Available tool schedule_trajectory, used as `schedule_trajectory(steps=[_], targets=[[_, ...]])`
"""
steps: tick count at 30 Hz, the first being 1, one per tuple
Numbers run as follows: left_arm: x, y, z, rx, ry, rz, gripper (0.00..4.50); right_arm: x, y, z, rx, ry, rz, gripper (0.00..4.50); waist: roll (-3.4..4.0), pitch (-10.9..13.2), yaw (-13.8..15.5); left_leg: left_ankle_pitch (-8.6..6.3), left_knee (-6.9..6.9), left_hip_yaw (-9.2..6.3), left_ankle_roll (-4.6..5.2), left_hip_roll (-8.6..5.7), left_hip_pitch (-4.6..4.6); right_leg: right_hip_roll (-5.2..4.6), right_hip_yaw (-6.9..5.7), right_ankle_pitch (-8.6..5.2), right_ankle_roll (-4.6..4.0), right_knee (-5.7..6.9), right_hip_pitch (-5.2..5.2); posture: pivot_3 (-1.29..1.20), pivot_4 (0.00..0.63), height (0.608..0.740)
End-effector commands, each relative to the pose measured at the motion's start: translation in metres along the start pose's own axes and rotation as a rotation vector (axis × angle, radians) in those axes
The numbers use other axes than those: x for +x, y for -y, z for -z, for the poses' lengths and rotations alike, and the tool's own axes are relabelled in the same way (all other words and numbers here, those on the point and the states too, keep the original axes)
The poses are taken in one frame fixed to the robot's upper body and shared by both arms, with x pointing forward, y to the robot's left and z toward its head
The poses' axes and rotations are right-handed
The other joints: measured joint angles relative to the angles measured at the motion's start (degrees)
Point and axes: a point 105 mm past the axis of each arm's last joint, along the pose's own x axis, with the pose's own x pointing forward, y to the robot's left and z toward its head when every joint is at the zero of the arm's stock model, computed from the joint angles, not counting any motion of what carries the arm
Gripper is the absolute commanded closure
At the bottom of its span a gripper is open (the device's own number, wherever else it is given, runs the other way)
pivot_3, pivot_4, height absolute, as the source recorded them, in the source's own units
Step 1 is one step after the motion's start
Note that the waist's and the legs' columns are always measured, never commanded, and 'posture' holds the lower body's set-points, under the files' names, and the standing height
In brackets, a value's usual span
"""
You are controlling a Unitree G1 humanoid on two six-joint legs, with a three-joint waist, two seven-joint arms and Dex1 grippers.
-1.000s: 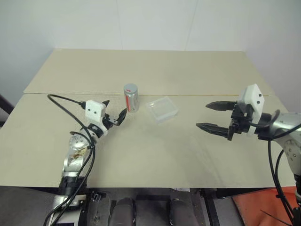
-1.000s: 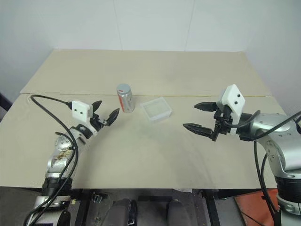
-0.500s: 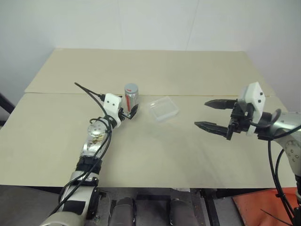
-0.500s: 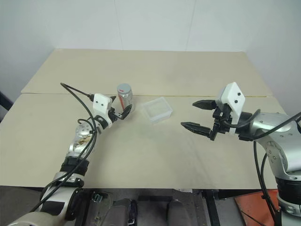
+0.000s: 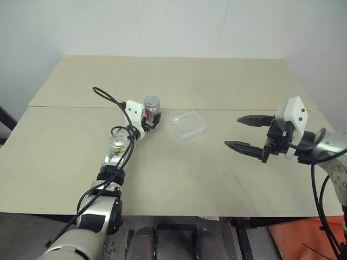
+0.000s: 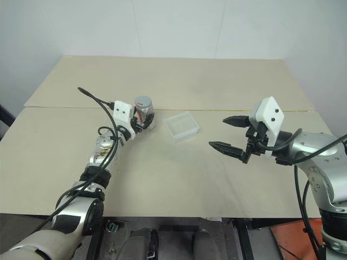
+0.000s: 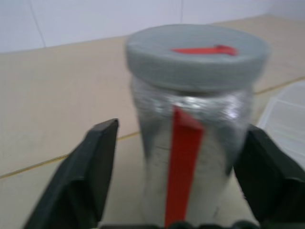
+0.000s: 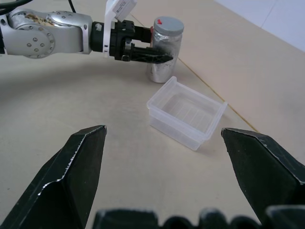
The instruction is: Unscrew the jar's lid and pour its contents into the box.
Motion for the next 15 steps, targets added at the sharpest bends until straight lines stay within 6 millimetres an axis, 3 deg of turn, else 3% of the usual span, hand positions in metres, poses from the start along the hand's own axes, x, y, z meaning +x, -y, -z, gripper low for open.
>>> schedule_trajectory(steps=[1, 3, 8, 15], targets=[[0.005, 0.0, -0.01, -0.009, 0.028, 0.001, 2.23, -0.007, 0.0, -0.014, -0.04, 0.036, 0.017, 0.0, 0.0, 0.0, 0.0, 0.0, 0.0, 0.0, 0.0, 0.0, 0.0, 0.0, -0.01, 0.0, 0.0, -0.01, 0.0, 0.0, 0.15, 0.74], [0.006, 0.001, -0.008, -0.016, 0.022, 0.002, 2.61, -0.007, 0.0, -0.014, -0.041, 0.037, 0.018, 0.0, 0.0, 0.0, 0.0, 0.0, 0.0, 0.01, 0.0, 0.0, -0.01, 0.0, -0.02, 0.0, 0.0, -0.02, 0.01, 0.0, 0.15, 0.74], [0.006, 0.007, -0.009, 0.01, 0.025, 0.057, 2.6, -0.007, -0.001, -0.015, -0.041, 0.039, 0.021, 0.0, 0.0, 0.0, 0.1, 0.01, 0.01, 0.0, -0.02, -0.01, 0.0, 0.0, -0.04, 0.01, 0.01, 0.0, 0.02, 0.0, 0.15, 0.74], [-0.019, 0.014, -0.048, 0.118, 0.081, 0.392, 2.6, 0.003, -0.006, -0.026, -0.04, 0.105, -0.019, 0.0, 0.0, 0.0, -0.4, 0.03, 0.01, 0.01, -0.05, 0.01, -0.12, 0.02, -0.04, 0.01, 0.01, -0.01, -0.1, 0.0, 0.15, 0.74]])
